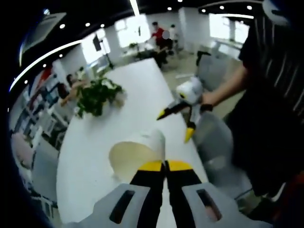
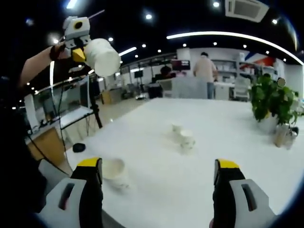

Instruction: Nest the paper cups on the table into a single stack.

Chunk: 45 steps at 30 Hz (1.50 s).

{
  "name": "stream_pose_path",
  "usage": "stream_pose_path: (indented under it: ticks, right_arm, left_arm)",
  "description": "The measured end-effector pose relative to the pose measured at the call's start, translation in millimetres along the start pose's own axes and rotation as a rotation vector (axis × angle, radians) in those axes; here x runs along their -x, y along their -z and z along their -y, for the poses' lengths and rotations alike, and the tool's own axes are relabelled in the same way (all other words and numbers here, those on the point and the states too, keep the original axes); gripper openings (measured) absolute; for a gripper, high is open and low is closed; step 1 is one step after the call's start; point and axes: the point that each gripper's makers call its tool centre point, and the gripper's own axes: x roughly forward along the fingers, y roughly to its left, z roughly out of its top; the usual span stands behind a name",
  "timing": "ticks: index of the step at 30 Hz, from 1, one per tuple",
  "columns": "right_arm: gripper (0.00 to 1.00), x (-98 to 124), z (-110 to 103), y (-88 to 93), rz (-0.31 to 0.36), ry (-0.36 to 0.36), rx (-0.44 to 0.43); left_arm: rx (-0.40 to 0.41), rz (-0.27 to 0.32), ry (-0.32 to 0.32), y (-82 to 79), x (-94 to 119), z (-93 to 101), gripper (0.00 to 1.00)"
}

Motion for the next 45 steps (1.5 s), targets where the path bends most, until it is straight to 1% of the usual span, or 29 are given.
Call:
stream_pose_path:
  ticks: [2,4,7,9,11,12,13,15,16,19,20,21,25,27,31,33,38,39,40,41,45]
  right_arm:
    - [0.96,0.2,0.1,-0.6,0.004,0.002,-0.005]
    - [0.96,-0.1,0.2,-0.6,0.004,0.001,-0.007]
    - [0.96,-0.6,0.6,-0.5,0.001,0.0,-0.006]
    - [0.96,-1.2,2.0,-0.6,0.003,0.002,-0.007]
    - [0.96,-2.2,3.1,-0.2,0.001,0.002,-0.01]
    - [0.96,-2.6,3.4,-0.2,0.001,0.003,-0.01]
    - [0.96,-3.1,3.5,-0.1,0.0,0.002,-0.01]
    - [0.96,-4.1,3.2,0.1,-0.003,0.0,-0.01]
    - [0.96,-4.4,3.1,0.2,-0.004,-0.001,-0.009]
    - [0.96,-6.0,3.6,1.9,-0.012,-0.004,-0.01]
    - [0.96,-6.2,3.8,2.2,-0.012,-0.004,-0.01]
    - [0.96,-6.6,4.2,2.6,-0.013,-0.004,-0.01]
    - [0.96,-8.0,4.0,4.7,-0.016,-0.006,-0.015]
    - [0.96,-9.1,3.1,6.7,-0.021,-0.01,-0.015]
    - [0.96,-9.5,2.4,7.3,-0.02,-0.015,-0.014]
    - [0.96,-9.2,3.1,7.6,-0.02,-0.014,-0.02]
    - [0.96,-8.5,4.9,8.5,-0.019,-0.016,-0.021]
    - [0.96,-8.6,6.0,9.5,-0.02,-0.014,-0.023]
    - [0.96,-8.8,6.6,10.1,-0.019,-0.013,-0.026]
    - [0.96,-9.0,6.9,10.7,-0.019,-0.013,-0.031]
    - [0.96,-9.9,6.4,13.0,-0.019,-0.016,-0.035]
  left_arm:
    - [-0.026,-0.031,0.011,-1.4,-0.7,3.7,0.0]
    - [-0.023,-0.041,0.021,-3.3,-3.0,5.7,0.0]
    - [-0.043,-0.07,0.03,-2.5,-7.3,10.5,0.0]
    - [-0.053,-0.103,0.045,3.4,-12.4,14.9,0.0]
    - [-0.068,-0.143,0.057,13.0,-17.3,18.1,0.0]
    - [-0.068,-0.147,0.062,15.4,-20.6,20.0,0.0]
    - [-0.061,-0.146,0.082,18.4,-25.3,24.8,0.0]
    - [-0.049,-0.134,0.108,19.7,-32.2,32.9,0.0]
    - [-0.053,-0.134,0.111,21.2,-34.7,34.6,0.0]
    - [-0.056,-0.162,0.12,31.7,-41.4,38.7,0.0]
    - [-0.056,-0.194,0.123,41.3,-44.7,40.3,0.0]
    - [-0.061,-0.202,0.128,45.0,-46.4,42.2,0.0]
    - [-0.066,-0.218,0.15,55.6,-54.4,49.9,0.0]
    - [-0.093,-0.25,0.151,62.1,-58.5,51.7,0.0]
    - [-0.108,-0.265,0.165,65.5,-65.1,57.6,0.0]
    - [-0.121,-0.286,0.168,68.9,-67.6,59.1,0.0]
    - [-0.126,-0.303,0.168,74.0,-72.1,58.9,0.0]
    - [-0.14,-0.316,0.163,76.3,-73.0,58.6,0.0]
    - [-0.173,-0.328,0.158,79.3,-74.8,57.3,0.0]
    - [-0.173,-0.324,0.161,80.1,-77.0,58.9,0.0]
    - [-0.173,-0.369,0.177,92.0,-83.6,63.5,0.0]
